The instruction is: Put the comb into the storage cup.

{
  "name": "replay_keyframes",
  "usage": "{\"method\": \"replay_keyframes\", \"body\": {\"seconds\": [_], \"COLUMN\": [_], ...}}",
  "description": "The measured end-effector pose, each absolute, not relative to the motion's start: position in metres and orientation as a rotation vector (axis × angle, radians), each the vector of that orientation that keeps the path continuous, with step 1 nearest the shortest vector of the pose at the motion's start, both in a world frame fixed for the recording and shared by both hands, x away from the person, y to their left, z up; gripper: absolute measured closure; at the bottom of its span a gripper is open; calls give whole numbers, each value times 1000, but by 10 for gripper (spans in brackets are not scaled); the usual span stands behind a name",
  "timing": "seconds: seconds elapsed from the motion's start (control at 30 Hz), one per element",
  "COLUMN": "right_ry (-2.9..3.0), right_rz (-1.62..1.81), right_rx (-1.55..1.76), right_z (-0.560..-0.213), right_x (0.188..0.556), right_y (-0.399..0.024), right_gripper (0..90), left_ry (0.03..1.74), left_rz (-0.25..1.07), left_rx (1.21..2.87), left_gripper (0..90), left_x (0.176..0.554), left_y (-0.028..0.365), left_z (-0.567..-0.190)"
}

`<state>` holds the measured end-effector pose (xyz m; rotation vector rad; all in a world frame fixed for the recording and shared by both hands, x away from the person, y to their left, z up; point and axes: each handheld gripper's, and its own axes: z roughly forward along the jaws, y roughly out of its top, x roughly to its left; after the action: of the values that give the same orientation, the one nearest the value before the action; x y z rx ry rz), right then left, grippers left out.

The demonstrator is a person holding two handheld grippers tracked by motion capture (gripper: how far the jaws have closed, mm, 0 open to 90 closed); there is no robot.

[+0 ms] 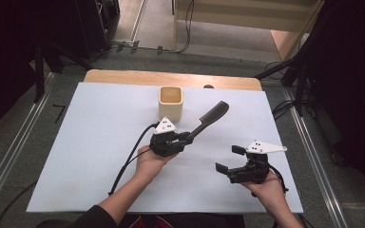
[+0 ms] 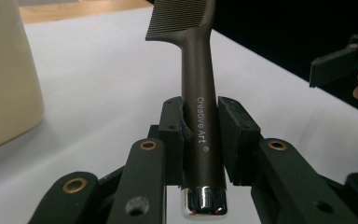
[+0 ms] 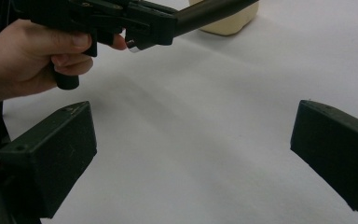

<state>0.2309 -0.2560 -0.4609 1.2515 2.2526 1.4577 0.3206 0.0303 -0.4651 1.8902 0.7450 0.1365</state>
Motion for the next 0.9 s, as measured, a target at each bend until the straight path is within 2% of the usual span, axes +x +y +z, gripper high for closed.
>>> {"method": "replay_keyframes", "body": {"seconds": [0.7,0.9], "right_ry": [2103,2059], "right_rz": [1415,1416], "right_rx": [1291,1329], "right_z": [-437,-431], "right_x": [231,237], "right_y": [-247,-242], "right_gripper": [0,0], "left_ry": [721,736], "left_rz": [248,242], "left_rx": [1721,1676], "left_gripper": [734,734], "left_x": [307,307], "left_y": [0,-6], "left_z": [-470,-475]}}
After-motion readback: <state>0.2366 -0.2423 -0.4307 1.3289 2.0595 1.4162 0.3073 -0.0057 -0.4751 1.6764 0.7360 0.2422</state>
